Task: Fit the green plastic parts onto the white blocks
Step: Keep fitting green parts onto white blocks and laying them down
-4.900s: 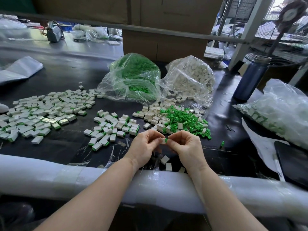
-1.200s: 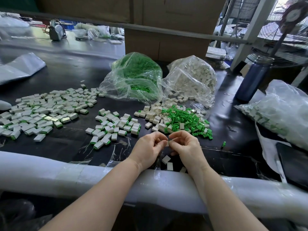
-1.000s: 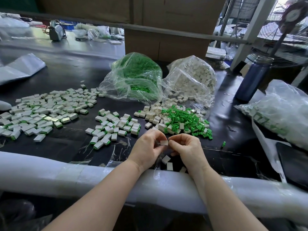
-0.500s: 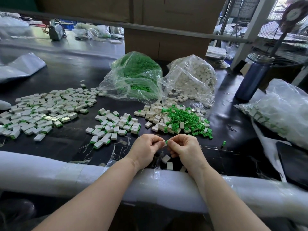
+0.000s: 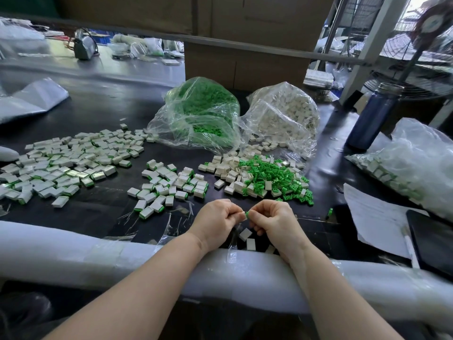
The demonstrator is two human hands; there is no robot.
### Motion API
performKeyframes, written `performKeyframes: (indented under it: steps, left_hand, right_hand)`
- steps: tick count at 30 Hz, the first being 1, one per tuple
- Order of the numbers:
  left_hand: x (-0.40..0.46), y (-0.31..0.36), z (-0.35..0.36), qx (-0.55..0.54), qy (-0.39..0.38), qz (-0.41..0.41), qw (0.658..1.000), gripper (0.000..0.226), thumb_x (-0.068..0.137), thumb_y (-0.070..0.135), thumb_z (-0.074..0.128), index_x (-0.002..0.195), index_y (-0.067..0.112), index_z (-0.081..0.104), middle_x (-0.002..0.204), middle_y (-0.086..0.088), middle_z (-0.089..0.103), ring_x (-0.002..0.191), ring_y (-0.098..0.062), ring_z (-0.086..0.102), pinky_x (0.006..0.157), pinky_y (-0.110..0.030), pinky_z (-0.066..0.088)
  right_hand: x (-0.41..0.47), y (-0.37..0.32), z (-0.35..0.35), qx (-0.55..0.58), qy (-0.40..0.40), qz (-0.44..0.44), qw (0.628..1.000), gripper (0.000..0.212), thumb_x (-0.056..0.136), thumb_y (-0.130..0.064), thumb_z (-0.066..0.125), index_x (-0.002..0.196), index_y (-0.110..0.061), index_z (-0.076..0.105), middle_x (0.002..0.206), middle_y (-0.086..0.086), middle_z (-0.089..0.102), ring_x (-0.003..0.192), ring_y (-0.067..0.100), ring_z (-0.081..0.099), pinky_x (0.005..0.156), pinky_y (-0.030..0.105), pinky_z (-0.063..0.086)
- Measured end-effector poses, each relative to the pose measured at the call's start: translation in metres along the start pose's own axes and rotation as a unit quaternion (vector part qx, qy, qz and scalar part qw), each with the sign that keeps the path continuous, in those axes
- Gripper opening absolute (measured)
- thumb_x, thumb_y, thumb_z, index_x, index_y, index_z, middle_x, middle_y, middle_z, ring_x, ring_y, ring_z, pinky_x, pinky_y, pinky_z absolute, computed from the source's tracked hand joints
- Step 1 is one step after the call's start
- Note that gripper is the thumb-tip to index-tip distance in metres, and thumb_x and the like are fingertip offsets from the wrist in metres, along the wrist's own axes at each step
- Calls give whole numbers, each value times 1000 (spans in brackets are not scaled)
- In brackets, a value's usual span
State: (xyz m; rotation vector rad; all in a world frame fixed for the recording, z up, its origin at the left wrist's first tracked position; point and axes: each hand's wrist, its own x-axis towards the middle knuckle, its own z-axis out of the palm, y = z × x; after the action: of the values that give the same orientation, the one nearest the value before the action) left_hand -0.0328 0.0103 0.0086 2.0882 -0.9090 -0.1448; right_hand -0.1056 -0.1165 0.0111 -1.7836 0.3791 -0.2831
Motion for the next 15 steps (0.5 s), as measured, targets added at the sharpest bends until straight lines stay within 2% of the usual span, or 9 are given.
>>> performKeyframes:
  steps: [2, 4, 10, 15]
  left_hand:
    - [0, 0, -1, -17, -10, -12, 1000, 18, 90, 17, 60, 99, 6, 71, 87, -2, 63, 87, -17, 58, 82, -25, 44]
    - [0, 1, -1, -22, -12, -15, 1000, 18, 90, 16, 60, 98, 5, 71, 90, -6, 65, 90, -20, 59, 85, -30, 45]
    - [-2, 4, 0, 30, 11, 15, 999, 21, 91, 19, 58, 100, 6, 70, 80, 3, 51, 77, -12, 49, 73, -20, 39]
    - [-4, 5, -1, 68, -19, 26, 997, 23, 93, 23, 54, 103, 10, 71, 85, 0, 54, 85, -18, 54, 75, -23, 39]
  right_hand:
    - [0, 0, 0, -1, -4, -2, 1000, 18, 85, 0, 61, 69, -8, 62, 55, 4, 58, 44, 3, 48, 45, 15, 42]
    - [1, 0, 0, -3, -3, -3, 1000, 19, 85, 0, 61, 68, -9, 61, 56, 5, 57, 44, 3, 48, 45, 15, 42]
    - [0, 0, 0, -9, 3, 0, 1000, 20, 86, 0, 60, 68, -10, 61, 55, 2, 58, 45, 3, 49, 45, 15, 42]
    - [-2, -1, 0, -41, -19, -7, 999, 21, 85, 1, 61, 67, -10, 61, 57, 6, 59, 48, 7, 49, 47, 17, 42]
